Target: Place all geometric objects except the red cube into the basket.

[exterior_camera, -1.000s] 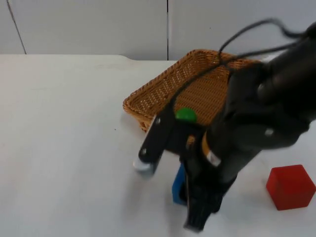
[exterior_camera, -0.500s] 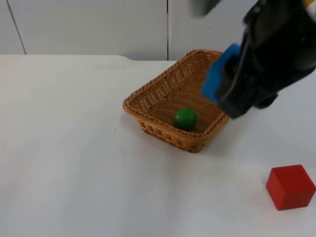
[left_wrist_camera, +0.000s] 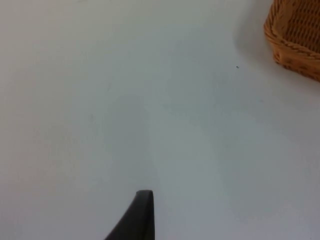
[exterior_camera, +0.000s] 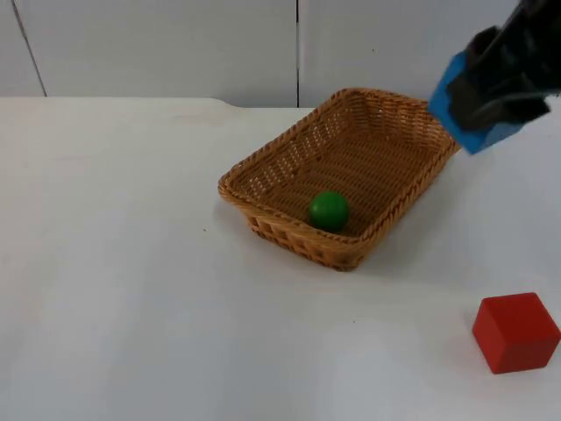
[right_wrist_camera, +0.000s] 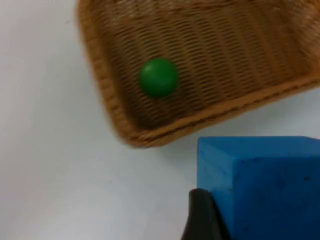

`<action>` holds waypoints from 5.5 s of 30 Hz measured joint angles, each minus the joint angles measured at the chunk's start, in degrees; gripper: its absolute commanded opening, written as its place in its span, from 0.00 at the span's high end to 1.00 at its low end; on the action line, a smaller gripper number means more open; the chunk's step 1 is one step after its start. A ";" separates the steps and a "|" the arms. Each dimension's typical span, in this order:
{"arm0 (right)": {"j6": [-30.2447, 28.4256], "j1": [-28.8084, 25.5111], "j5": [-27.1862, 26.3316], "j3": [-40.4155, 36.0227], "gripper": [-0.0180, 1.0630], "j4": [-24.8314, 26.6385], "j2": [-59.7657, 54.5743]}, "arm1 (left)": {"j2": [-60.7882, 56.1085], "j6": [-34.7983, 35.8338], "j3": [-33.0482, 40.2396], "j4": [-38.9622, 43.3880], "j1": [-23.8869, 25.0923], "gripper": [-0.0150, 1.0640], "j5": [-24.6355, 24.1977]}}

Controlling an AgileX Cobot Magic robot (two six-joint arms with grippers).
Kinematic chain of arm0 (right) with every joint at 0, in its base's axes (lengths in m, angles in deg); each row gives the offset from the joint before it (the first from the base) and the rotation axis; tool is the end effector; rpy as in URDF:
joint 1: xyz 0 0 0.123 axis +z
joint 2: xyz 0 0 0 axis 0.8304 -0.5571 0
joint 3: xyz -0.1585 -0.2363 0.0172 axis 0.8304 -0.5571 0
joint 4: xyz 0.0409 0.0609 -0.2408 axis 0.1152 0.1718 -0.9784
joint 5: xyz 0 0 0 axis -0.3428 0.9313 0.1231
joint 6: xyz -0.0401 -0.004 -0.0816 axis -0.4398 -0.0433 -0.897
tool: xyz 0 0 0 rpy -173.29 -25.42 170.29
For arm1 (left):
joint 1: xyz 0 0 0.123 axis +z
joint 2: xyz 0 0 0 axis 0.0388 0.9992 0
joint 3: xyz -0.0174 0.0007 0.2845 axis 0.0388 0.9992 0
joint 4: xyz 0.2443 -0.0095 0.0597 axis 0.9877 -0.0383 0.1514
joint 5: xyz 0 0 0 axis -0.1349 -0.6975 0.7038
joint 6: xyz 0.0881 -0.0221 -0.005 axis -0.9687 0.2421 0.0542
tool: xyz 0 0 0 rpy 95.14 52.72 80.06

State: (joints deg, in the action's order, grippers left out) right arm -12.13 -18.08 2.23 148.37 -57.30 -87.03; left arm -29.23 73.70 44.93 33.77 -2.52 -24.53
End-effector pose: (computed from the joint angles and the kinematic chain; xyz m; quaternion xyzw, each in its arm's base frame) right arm 0.2510 0.1717 0.2868 -0.2652 0.9027 0.0121 0.3385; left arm 0.1566 -0.0251 0.2874 0.0583 0.9288 -0.0785 0.3575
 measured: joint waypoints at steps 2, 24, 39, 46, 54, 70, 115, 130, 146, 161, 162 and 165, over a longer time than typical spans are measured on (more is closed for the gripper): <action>-2.00 -2.69 -0.76 0.31 0.98 2.24 -0.59 | 0.00 -0.14 0.00 0.00 0.00 0.01 0.02; -17.53 -13.73 5.31 42.49 0.98 15.14 -39.87 | 0.00 -0.14 0.00 0.00 0.00 0.01 1.10; -18.52 -11.72 5.90 58.31 0.59 17.84 -57.76 | 0.00 -0.14 0.00 0.00 0.00 0.01 1.39; -18.52 -11.27 5.90 58.41 0.22 18.19 -58.87 | 0.00 -0.14 0.00 0.00 0.00 0.01 1.49; -18.63 -11.27 12.26 61.87 0.17 19.35 -57.09 | 0.00 -0.14 0.00 0.00 0.00 0.01 1.65; -19.56 -10.43 17.74 52.00 0.17 21.22 -24.33 | 0.00 -0.14 0.00 0.00 0.00 0.01 1.79; -20.27 -10.43 7.85 -26.28 0.17 21.22 65.85 | -42.36 -2.12 2.57 -2.32 0.00 0.01 -13.63; -20.27 -10.43 20.09 -28.41 0.17 21.11 82.02 | -49.21 1.76 7.63 5.15 0.00 0.01 -21.17; -20.27 -10.09 24.70 -31.32 0.17 20.76 82.44 | -49.21 9.26 8.89 11.63 0.00 0.01 -21.03; -18.96 -10.09 24.70 -31.32 0.03 20.11 82.44 | -49.21 8.28 8.89 11.06 0.00 0.01 -21.03; -18.96 -10.09 24.70 -31.32 0.01 20.11 82.44 | -49.21 7.62 8.89 10.73 0.00 0.01 -21.03; -18.96 -10.09 24.70 -31.32 0.01 20.02 82.44 | -49.21 6.79 8.89 10.01 0.00 0.01 -21.03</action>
State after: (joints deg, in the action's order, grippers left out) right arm -31.09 -28.17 26.93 117.05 -37.27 -4.59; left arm -78.44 80.49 53.82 43.78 -2.52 -45.56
